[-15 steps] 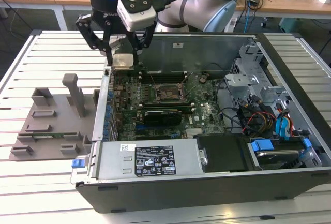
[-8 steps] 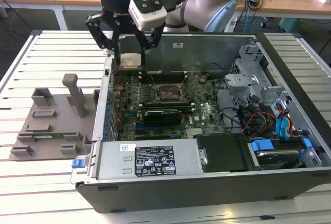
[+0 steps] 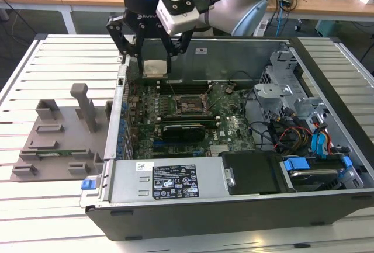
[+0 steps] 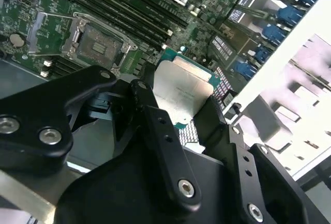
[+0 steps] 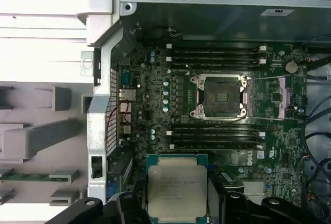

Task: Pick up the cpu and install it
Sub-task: 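Pick up the cpu and move it towards the insertion slot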

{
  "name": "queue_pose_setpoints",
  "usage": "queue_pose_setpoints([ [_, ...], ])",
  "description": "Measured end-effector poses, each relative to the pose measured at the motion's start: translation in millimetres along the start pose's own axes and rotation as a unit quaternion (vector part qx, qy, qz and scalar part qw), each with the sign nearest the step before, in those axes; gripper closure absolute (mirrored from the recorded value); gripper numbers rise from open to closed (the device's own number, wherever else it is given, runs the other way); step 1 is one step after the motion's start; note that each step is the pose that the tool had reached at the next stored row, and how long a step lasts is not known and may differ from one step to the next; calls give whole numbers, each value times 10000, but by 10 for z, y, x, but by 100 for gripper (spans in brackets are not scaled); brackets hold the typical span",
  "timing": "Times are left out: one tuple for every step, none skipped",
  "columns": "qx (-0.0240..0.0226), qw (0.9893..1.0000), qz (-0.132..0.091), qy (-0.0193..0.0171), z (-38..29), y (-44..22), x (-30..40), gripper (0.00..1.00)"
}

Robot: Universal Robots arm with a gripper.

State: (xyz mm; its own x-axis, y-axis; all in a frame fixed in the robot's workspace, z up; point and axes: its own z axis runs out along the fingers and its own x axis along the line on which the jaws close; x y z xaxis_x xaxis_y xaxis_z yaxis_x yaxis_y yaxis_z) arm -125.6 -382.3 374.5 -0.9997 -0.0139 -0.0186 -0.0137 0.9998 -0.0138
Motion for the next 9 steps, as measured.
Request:
queue_pose_setpoints([
  [0,10000,0,0,2,2,-14,45],
  [0,10000,0,0,4,4,-36,45],
  [0,10000,0,0,7,7,-62,45],
  [0,10000,0,0,9,8,-73,45],
  [0,10000,0,0,11,9,-83,45],
  [0,10000,0,0,13,11,-99,45],
  [0,10000,0,0,15,13,-109,45],
  [0,10000,0,0,17,15,-121,45],
  [0,10000,0,0,20,17,-132,45],
])
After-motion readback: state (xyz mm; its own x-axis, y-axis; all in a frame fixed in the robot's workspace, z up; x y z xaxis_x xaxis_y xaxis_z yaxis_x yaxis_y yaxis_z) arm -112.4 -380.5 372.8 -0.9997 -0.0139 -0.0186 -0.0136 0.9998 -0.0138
